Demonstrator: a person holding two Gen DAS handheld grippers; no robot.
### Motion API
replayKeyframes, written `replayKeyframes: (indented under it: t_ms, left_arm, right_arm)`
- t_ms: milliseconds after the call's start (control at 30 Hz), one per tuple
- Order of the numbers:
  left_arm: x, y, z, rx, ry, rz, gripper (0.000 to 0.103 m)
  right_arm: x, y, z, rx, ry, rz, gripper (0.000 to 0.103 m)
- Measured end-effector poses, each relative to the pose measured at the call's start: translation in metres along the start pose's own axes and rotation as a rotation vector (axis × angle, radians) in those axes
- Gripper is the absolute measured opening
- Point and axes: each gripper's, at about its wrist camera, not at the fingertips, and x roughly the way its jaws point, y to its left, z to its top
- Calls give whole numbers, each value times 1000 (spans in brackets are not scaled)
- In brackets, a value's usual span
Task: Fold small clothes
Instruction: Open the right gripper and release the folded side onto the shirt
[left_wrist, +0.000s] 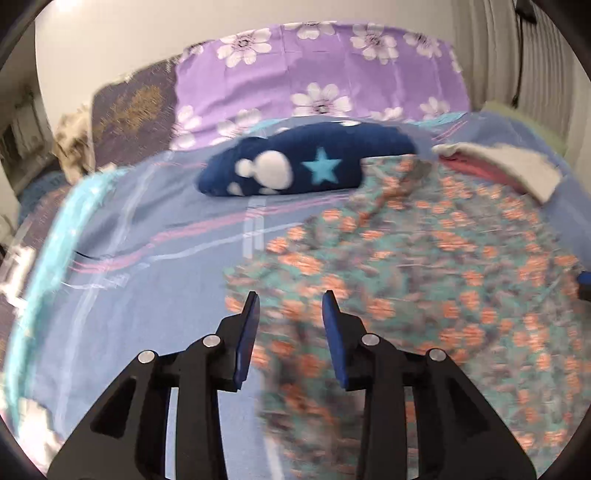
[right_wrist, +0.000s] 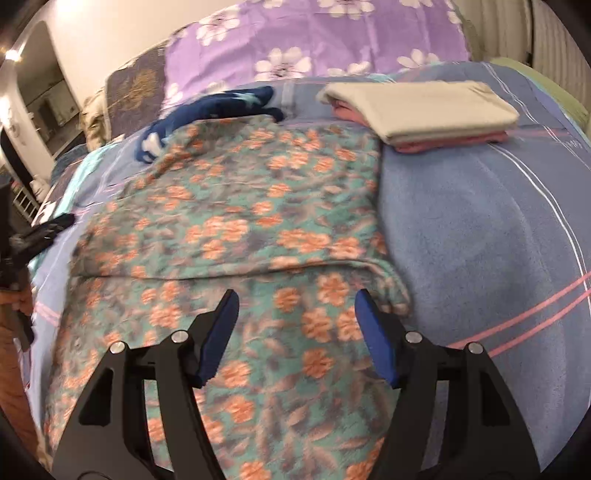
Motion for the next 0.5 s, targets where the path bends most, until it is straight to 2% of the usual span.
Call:
replayKeyframes:
  t_ms: [67,133,167,233,267,333,400,433,467,500]
  left_arm:
    - [-1,-10,-1,13,-12,-48,35]
    - [5,-19,-3,36,-5,-55,36]
    - [12,-24,-4,39,11,-58,36]
    - [38,-29,-12,21,85,-74,40]
    - [53,-29,-17,5,121,-70,46]
    - [59,-27,-25,-21,90,-78,47]
    - [57,-21,-24,-49,88,-102,48]
    - [56,-22,-26,-50,84,-106,49]
    - [56,-22,-26,-51,83,-109,49]
    - [56,-22,-26,-49,86,-106,49]
  right_arm:
    - [-10,6,10,-19,-44,4,65]
    - [-16,12,26,-28,-94,-27,58]
    - [-14,16,34,-29,-117,-60,55]
    - [-2,19,56,-24,-154,-85,35]
    - [6,18,62,-26,-156,-81,34]
    - [40,14,71,-42,-108,-122,31]
    - [92,-7,63,-11,41,-244,29]
    - [103,-16,57,2,49,-220,26]
    - [101,-18,55,-8,17,-208,26]
    - [96,-14,56,-26,20,-233,26]
